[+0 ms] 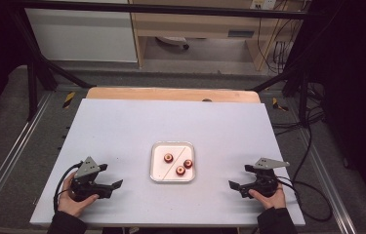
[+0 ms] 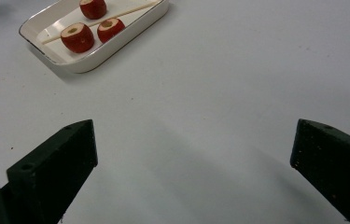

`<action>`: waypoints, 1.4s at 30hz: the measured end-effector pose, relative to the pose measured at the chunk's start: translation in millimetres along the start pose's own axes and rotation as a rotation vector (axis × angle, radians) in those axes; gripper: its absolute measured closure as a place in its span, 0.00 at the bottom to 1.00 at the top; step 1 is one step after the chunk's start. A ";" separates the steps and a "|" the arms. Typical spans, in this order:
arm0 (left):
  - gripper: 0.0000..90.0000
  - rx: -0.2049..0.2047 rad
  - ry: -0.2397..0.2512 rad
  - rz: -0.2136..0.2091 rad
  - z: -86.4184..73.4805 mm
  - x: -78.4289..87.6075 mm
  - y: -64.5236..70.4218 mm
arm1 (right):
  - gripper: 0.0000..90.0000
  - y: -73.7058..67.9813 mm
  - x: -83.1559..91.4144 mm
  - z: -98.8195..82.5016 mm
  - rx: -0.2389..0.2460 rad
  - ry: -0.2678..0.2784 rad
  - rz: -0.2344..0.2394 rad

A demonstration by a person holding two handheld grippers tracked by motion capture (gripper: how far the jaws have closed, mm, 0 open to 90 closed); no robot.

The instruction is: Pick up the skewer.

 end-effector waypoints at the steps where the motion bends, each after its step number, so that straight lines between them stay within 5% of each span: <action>1: 0.16 0.006 0.000 -0.001 0.6 -0.1 0.2 | 0.01 0.0 0.0 0.1 -0.001 0.002 0.000; 19: 0.15 -0.002 -0.009 -0.037 8.3 -8.8 11.1 | 0.01 -1.0 -1.2 0.9 0.011 -0.010 -0.003; 42: 0.16 -0.033 -0.046 -0.001 35.0 -23.7 42.6 | 0.01 -2.2 -3.3 1.3 0.029 -0.020 -0.004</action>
Point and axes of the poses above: each handheld gripper's, and its own axes: x roughly backward along the jaws, z roughly out of its top, y roughly to its right, the point moved 5 cm from there along -x, roughly forward along the jaws, and after that the axes turned 14 degrees about x, right-handed, at the moved point
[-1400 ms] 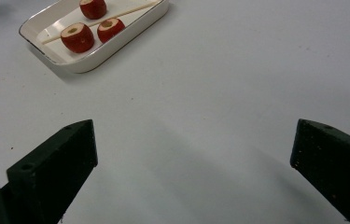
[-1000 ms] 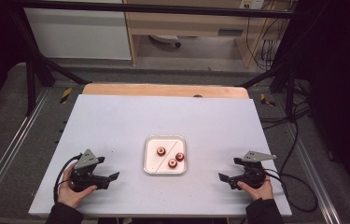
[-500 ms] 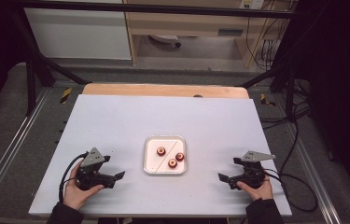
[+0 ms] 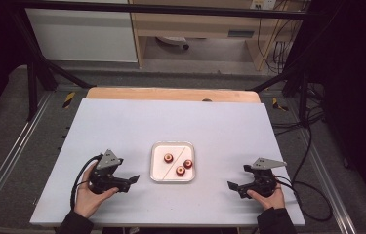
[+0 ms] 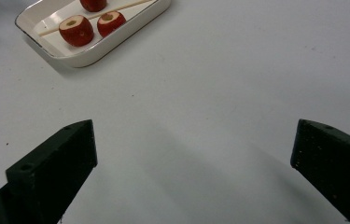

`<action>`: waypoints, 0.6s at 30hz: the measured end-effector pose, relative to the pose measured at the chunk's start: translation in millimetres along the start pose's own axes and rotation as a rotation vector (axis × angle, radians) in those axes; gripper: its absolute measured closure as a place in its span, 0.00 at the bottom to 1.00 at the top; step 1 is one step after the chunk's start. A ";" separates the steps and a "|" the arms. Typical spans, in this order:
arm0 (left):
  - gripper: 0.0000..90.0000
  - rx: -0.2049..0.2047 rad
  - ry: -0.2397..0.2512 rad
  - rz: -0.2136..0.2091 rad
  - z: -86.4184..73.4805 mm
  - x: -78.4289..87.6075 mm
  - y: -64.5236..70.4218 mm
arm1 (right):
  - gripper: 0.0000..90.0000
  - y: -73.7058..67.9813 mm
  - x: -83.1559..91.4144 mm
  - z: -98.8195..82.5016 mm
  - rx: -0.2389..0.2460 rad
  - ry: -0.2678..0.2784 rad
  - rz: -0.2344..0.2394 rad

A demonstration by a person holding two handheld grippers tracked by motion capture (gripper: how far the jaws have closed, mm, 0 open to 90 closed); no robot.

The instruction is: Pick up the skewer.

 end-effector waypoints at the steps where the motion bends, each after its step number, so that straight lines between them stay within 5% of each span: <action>1: 0.16 -0.007 -0.003 0.001 4.6 -3.5 5.7 | 0.01 0.0 -0.1 0.1 -0.003 0.001 0.001; 18: 0.21 -0.002 -0.067 0.013 32.0 -46.7 47.5 | 0.01 -0.1 0.3 -0.3 -0.004 -0.007 -0.004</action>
Point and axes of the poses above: each handheld gripper's, and its own axes: x roughly backward along the jaws, z roughly out of its top, y roughly to its right, the point moved 5 cm from there along -x, roughly forward along the jaws, and after that the axes turned 14 degrees about x, right-handed, at the moved point
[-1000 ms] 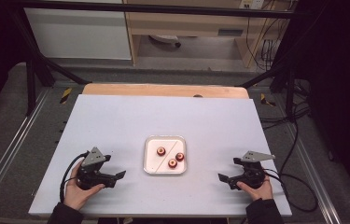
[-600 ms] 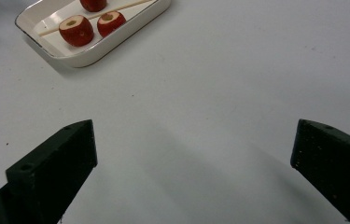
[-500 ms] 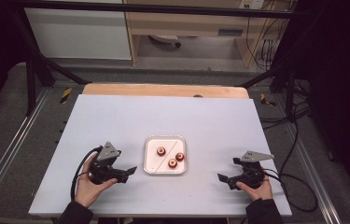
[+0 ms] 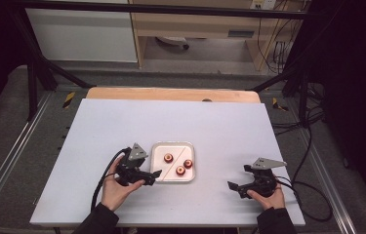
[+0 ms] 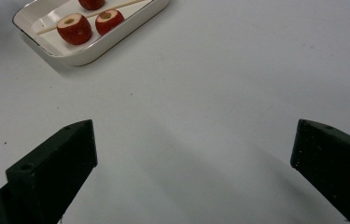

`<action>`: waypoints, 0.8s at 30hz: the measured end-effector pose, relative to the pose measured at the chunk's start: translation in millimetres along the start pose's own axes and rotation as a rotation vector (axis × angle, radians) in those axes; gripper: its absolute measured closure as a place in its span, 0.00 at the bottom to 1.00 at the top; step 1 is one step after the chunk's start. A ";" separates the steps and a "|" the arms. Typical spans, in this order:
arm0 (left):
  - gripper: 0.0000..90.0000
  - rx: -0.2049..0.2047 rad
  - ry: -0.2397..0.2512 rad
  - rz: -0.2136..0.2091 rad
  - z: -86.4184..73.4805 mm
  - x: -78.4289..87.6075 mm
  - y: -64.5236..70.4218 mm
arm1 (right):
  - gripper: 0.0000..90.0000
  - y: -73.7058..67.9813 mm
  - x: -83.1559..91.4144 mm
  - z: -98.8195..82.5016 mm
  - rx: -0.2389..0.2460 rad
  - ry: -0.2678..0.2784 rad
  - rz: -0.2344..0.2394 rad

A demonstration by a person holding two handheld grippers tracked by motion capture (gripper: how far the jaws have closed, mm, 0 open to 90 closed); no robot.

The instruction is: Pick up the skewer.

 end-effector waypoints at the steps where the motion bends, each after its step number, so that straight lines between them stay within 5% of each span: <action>1: 0.21 -0.004 -0.006 0.008 0.5 -2.6 0.9 | 0.01 0.0 0.0 0.0 0.000 0.000 0.000; 12: 0.33 0.022 -0.048 0.019 4.1 -29.2 12.1 | 0.01 -0.1 -0.6 -0.5 0.004 -0.006 0.001; 24: 0.64 0.054 -0.067 0.061 -0.2 -50.8 26.8 | 0.01 -0.9 -2.0 -1.0 0.008 -0.008 0.008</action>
Point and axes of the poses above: each handheld gripper's, and its own axes: x roughly backward along the jaws, z roughly out of its top, y roughly to its right, the point moved 5 cm from there along -x, roughly forward along the jaws, and after that the axes turned 14 degrees about x, right-handed, at the moved point
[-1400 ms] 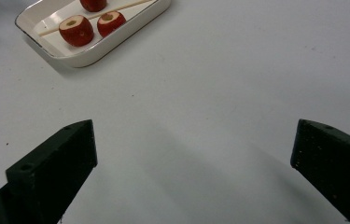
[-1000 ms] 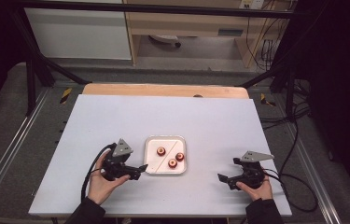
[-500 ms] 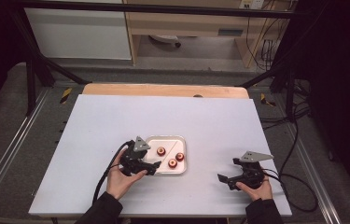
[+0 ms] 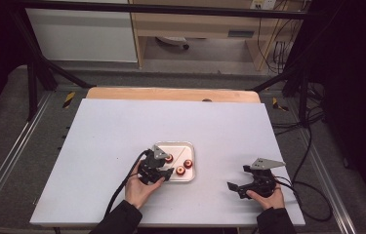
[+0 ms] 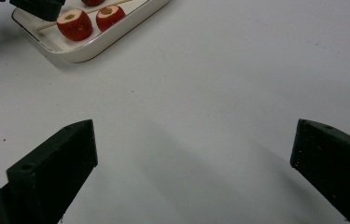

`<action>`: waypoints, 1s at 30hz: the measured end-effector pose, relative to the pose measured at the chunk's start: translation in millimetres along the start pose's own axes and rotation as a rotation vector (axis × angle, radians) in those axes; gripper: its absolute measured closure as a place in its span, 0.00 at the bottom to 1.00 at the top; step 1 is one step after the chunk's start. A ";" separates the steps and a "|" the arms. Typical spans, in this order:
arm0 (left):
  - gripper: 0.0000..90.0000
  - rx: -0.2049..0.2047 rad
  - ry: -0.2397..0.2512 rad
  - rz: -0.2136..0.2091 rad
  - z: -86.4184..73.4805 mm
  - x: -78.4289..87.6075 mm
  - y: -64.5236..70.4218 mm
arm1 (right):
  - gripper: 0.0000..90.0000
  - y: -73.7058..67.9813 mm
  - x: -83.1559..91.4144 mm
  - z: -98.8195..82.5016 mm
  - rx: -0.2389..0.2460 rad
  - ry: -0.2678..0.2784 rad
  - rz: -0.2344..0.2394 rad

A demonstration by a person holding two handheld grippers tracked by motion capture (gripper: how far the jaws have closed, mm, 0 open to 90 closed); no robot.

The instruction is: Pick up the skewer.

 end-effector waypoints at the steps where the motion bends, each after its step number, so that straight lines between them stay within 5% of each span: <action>1: 0.66 -0.011 0.000 0.008 -2.6 -2.4 3.8 | 0.01 0.0 -0.1 0.0 0.000 0.000 0.000; 16: 0.95 -0.025 0.007 0.080 -12.2 -0.8 7.9 | 0.01 0.2 -0.1 0.1 0.001 0.002 0.001; 30: 0.99 0.016 0.050 0.054 -14.6 2.0 6.5 | 0.01 -0.1 -0.9 0.1 -0.004 -0.002 0.002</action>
Point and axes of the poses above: each handheld gripper's, and its own axes: x roughly backward along the jaws, z roughly out of its top, y roughly to its right, the point moved 5 cm from there along -x, roughly forward along the jaws, and after that the axes turned 14 degrees about x, right-handed, at the moved point
